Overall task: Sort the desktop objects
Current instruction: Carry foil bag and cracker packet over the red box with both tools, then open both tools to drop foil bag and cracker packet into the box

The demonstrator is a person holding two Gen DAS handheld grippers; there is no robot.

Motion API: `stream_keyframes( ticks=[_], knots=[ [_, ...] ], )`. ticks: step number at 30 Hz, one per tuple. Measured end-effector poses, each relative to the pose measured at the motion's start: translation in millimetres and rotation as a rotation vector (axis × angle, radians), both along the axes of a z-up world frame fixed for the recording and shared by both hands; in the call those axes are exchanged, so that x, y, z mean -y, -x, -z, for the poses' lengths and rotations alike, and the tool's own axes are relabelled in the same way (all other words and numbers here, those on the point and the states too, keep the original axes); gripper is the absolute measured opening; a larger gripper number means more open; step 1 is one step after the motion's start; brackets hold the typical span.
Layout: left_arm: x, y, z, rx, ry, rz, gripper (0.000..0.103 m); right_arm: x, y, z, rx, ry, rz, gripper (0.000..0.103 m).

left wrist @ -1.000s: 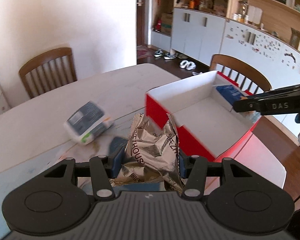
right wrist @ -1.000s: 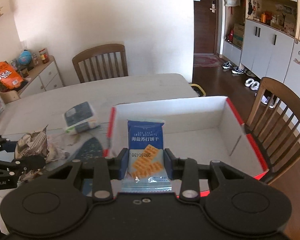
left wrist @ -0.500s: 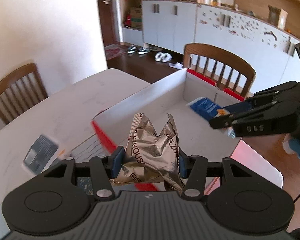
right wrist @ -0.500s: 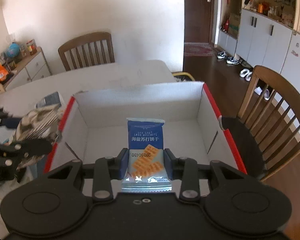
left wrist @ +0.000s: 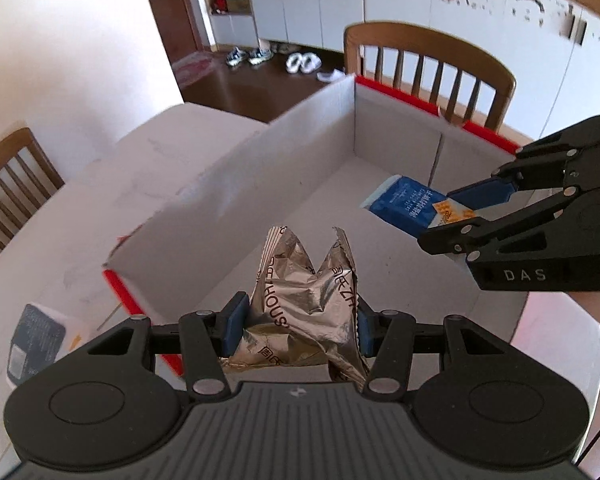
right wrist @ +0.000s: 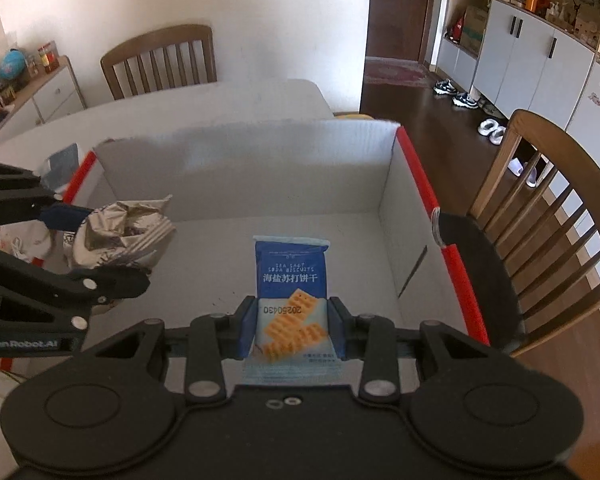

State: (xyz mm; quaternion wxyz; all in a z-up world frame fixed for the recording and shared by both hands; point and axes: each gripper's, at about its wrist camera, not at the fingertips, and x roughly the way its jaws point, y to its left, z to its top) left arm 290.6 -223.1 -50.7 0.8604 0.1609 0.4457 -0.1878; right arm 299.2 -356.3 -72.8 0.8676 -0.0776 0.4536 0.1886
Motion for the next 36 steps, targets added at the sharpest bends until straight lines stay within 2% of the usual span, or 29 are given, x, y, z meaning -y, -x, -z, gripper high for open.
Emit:
stream_keyframes(
  ticks=[7, 16, 26, 32, 36],
  knots=[
    [18.1, -20.1, 18.9, -0.048, -0.097, 0.076, 0.052, -5.6, -6.0, 17.0, -0.055, 0.050, -0.029, 0.036],
    [32.6, -40.1, 45.3, -0.178, -0.200, 0.155, 0.052, -15.3, -16.6, 29.3, -0.114, 0.104, -0.099, 0.036],
    [33.7, -42.5, 55.7, -0.284, -0.242, 0.196, 0.052, -17.8, -15.2, 38.9, -0.158, 0.132, -0.100, 0.037],
    [28.9, -36.8, 49.5, -0.272, -0.213, 0.201, 0.052, -14.0, -9.2, 35.1, -0.155, 0.116, -0.102, 0.041],
    [22.2, -27.4, 38.3, -0.244, -0.173, 0.201, 0.053, -5.3, -7.8, 26.2, -0.137, 0.098, -0.104, 0.058]
  ],
)
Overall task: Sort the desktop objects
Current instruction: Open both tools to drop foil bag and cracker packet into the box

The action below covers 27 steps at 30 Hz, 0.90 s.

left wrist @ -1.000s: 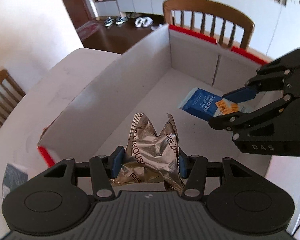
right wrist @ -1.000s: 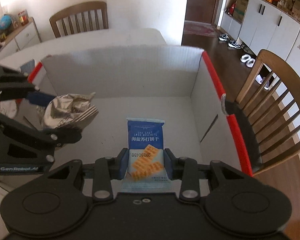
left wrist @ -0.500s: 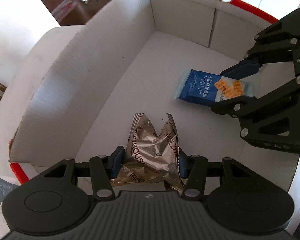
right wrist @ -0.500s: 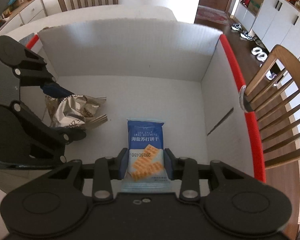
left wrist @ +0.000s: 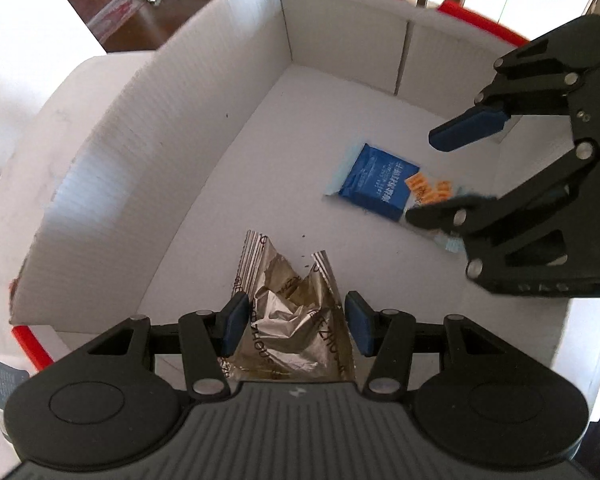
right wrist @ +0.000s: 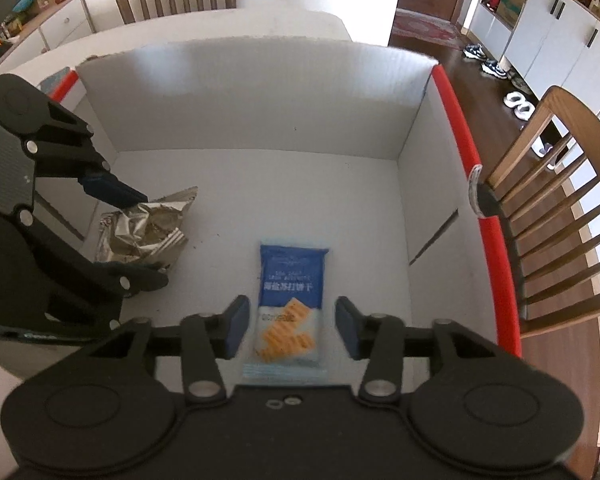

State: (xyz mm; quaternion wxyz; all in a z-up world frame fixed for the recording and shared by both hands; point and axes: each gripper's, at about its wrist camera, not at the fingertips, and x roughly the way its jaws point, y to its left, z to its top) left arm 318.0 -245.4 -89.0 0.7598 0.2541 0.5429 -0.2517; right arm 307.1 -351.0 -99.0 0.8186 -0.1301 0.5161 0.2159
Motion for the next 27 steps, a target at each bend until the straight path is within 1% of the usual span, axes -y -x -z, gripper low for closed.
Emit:
stream_keyframes(
  ticks=[1, 4, 7, 8, 9, 11, 12, 14, 15, 17, 20, 23, 24, 27],
  knots=[
    [-1.8, 3.2, -3.6, 0.012, 0.009, 0.002, 0.053, 2.4, -0.1, -2.6, 0.002, -0.008, 0.002, 0.061],
    [-8.2, 9.7, -14.5, 0.034, 0.037, -0.011, 0.053, 6.2, 5.5, -10.9, 0.016, -0.026, -0.002, 0.064],
    [-10.4, 15.3, -25.5, 0.062, 0.065, -0.031, 0.053, 6.7, 14.0, -20.5, 0.032, -0.037, -0.012, 0.064],
    [-13.3, 18.0, -29.4, 0.072, 0.079, -0.039, 0.053, 8.4, 9.9, -23.3, 0.033, -0.043, -0.015, 0.064],
    [-2.5, 11.4, -32.4, 0.081, 0.091, -0.046, 0.053, 8.8, 10.9, -26.6, 0.039, -0.048, -0.018, 0.064],
    [-6.0, 15.2, -37.9, 0.097, 0.110, -0.054, 0.053, 9.7, 17.4, -33.3, 0.052, -0.057, -0.022, 0.065],
    [-6.6, 17.6, -40.3, 0.107, 0.114, -0.056, 0.053, 9.9, 14.3, -37.1, 0.055, -0.062, -0.021, 0.065],
    [-9.5, 24.2, -46.6, 0.123, 0.125, -0.061, 0.053, 10.1, 17.7, -43.1, 0.060, -0.073, -0.027, 0.065],
    [-8.7, 25.9, -44.1, 0.131, 0.133, -0.064, 0.053, 9.1, 20.4, -44.4, 0.064, -0.077, -0.029, 0.065],
    [-10.2, 33.0, -48.6, 0.150, 0.144, -0.071, 0.053, 8.9, 25.7, -50.9, 0.068, -0.087, -0.034, 0.065],
    [-15.4, 46.5, -58.2, 0.184, 0.161, -0.098, 0.053, 8.5, 32.6, -60.2, 0.079, -0.105, -0.042, 0.065],
    [-21.2, 58.4, -67.1, 0.205, 0.195, -0.117, 0.053, 6.8, 39.4, -66.4, 0.094, -0.119, -0.045, 0.068],
    [-21.8, 61.9, -67.9, 0.215, 0.204, -0.120, 0.054, 6.3, 41.6, -68.3, 0.099, -0.121, -0.046, 0.068],
    [-28.8, 72.6, -73.0, 0.232, 0.226, -0.144, 0.059, 5.8, 47.1, -71.0, 0.107, -0.130, -0.042, 0.069]
  ],
)
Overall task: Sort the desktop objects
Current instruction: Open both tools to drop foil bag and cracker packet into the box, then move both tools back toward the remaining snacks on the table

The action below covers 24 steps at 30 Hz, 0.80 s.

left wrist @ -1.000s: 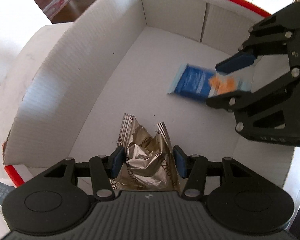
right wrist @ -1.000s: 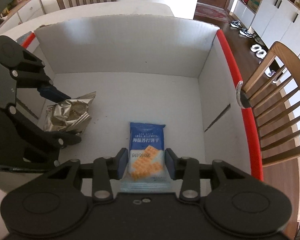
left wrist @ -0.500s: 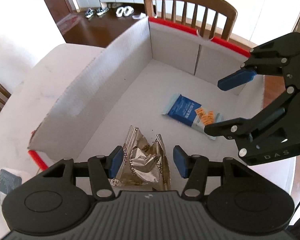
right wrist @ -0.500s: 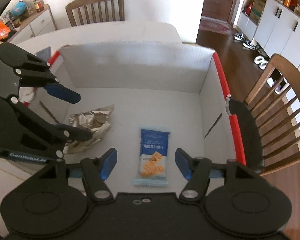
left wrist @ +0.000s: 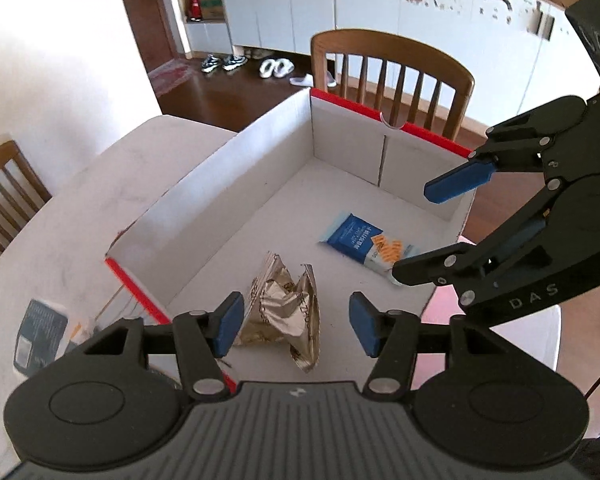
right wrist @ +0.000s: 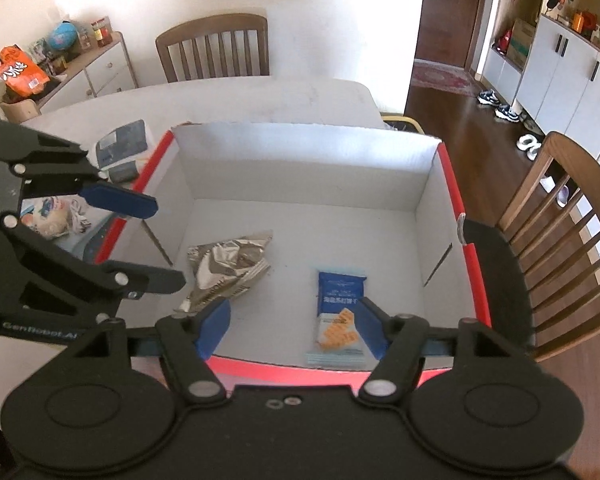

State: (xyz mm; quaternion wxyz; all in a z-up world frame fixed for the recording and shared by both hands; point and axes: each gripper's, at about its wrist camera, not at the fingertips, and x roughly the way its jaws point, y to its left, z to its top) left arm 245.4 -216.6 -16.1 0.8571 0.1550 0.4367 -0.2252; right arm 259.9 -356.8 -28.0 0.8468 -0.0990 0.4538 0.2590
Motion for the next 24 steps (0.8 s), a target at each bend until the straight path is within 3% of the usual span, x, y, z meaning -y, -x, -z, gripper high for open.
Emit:
stream_keyframes(
  ticks=[3, 14, 19, 24],
  knots=[
    [-7.4, 9.0, -1.2, 0.002, 0.039, -0.028, 0.066, -0.6, 5.3, -1.1, 0.003, -0.013, -0.002, 0.070],
    [-46.1, 47.0, -10.5, 0.048, 0.096, -0.146, 0.074, -17.3, 31.2, -19.9, 0.057, -0.059, -0.018, 0.077],
    [-74.3, 65.4, -14.1, 0.063, 0.113, -0.200, 0.084, -32.6, 44.4, -30.8, 0.087, -0.084, -0.026, 0.088],
    [-107.7, 88.8, -17.7, 0.082, 0.127, -0.237, 0.087, -55.0, 60.2, -37.5, 0.108, -0.141, -0.057, 0.097]
  ],
)
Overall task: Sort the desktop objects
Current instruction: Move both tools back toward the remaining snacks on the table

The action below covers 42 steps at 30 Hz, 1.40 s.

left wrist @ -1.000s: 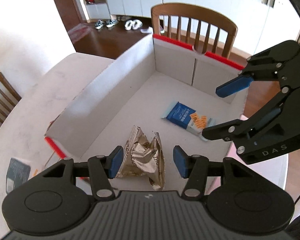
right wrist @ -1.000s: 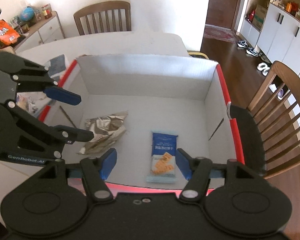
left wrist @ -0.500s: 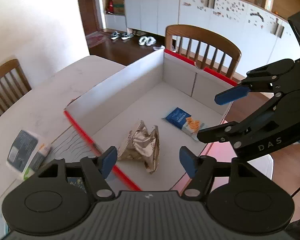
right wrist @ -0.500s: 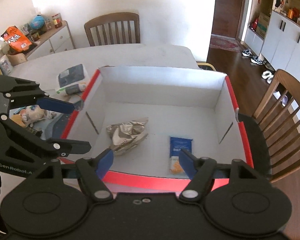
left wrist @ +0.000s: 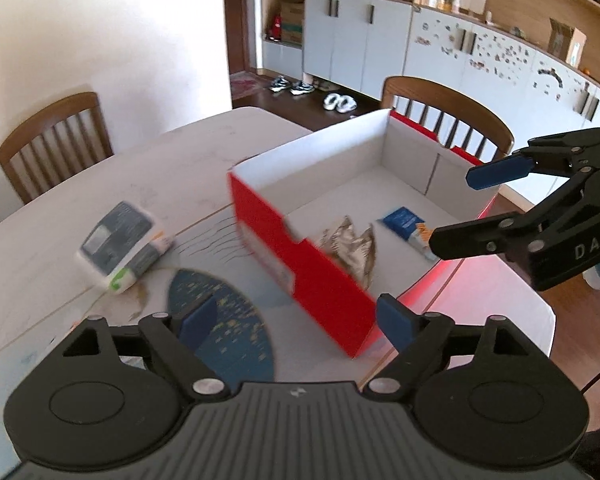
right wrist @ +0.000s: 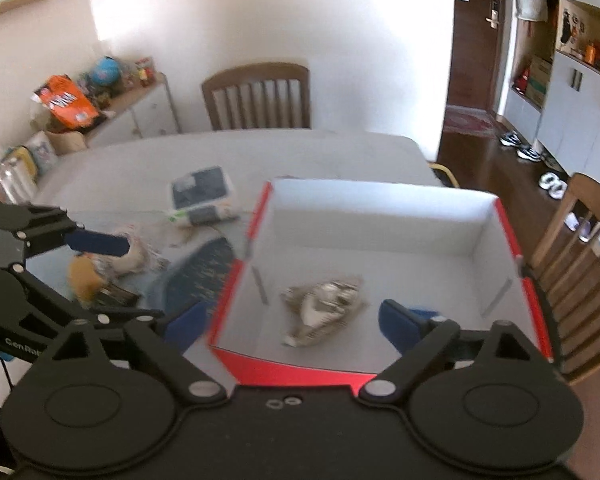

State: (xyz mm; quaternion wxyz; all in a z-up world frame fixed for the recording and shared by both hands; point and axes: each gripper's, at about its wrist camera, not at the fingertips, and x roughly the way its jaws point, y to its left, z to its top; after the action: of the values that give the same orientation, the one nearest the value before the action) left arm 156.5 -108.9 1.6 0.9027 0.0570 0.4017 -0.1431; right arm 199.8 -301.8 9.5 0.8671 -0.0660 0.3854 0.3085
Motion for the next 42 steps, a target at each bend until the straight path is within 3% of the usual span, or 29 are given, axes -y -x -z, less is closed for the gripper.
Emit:
stream_keyframes(
  ticks=[2, 5, 17, 24, 42],
  knots=[
    [-13.0, 8.2, 0.2, 0.003, 0.000, -0.022, 0.088, -12.1, 5.6, -0.3, 0.003, -0.006, -0.012, 0.099],
    [-34.1, 20.0, 1.3, 0.005, 0.003, -0.049, 0.103, -31.0, 14.4, 0.6, 0.006, -0.007, -0.030, 0.100],
    [-110.4, 58.0, 2.9, 0.029, 0.025, -0.130, 0.103, -89.0, 41.8, 6.3, -0.002, -0.025, -0.055, 0.100],
    [-145.9, 68.5, 6.0, 0.042, 0.001, -0.156, 0.103, -120.1, 54.0, 14.1, -0.021, -0.021, -0.069, 0.100],
    [-197.2, 67.7, 32.7, 0.045, 0.002, -0.154, 0.103, -167.3, 71.2, 41.3, -0.053, 0.020, -0.090, 0.100]
  ],
)
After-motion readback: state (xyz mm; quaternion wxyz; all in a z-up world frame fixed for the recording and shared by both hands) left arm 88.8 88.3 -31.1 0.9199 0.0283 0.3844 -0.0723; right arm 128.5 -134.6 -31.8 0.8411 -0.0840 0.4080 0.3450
